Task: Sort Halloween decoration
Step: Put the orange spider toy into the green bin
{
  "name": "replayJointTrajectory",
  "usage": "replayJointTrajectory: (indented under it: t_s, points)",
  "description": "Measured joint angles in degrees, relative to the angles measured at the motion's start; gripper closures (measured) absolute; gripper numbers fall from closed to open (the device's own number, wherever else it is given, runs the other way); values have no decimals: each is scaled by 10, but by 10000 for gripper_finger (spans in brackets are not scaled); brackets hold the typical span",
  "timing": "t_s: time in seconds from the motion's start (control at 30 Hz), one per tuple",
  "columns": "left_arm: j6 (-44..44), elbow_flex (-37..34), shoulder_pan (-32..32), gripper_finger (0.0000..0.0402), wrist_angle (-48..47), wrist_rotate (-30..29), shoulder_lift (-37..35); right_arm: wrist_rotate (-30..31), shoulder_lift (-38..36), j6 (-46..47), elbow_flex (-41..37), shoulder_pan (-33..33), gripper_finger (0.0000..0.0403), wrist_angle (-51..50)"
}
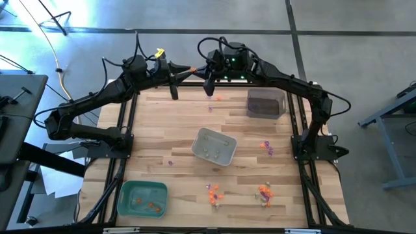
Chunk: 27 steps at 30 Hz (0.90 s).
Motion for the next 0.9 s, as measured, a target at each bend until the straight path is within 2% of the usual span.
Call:
replayJointTrajectory:
  t_s: [0.9]
  points:
    - [-6,0,0,320,5,19,0,-2,0,-11,0,12,403,0]
